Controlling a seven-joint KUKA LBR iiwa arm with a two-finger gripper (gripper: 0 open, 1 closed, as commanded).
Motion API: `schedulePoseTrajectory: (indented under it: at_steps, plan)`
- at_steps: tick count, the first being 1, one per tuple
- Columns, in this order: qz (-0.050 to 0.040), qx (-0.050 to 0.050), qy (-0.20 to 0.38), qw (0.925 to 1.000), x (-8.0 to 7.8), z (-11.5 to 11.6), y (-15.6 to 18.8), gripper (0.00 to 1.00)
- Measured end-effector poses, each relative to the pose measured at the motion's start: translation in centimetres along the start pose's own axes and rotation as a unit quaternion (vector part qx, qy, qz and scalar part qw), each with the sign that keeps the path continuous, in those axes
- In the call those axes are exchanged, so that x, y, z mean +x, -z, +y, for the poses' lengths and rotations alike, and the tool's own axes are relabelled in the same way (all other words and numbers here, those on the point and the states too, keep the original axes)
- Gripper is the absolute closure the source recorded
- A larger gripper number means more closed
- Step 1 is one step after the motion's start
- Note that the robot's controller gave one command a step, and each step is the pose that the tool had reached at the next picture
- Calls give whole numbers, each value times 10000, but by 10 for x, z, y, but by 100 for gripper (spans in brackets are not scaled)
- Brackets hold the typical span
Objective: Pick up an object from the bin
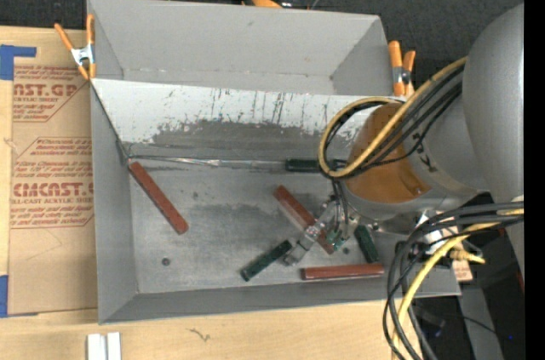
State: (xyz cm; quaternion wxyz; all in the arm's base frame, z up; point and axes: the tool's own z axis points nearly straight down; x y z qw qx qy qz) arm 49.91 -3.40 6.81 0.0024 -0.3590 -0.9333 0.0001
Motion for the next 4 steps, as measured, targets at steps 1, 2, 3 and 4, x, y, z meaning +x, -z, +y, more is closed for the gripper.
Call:
schedulePoseTrajectory:
  at_steps: [1, 2, 3, 4]
  plan:
    - [-16, -3, 4, 10000, 0, 0, -1, 0]
    - [-23, -6, 6, 10000, 0, 0, 0, 100]
    - [-50, -32, 14, 10000, 0, 1, 109, 100]
    - [-29, -16, 20, 10000, -1, 2, 124, 100]
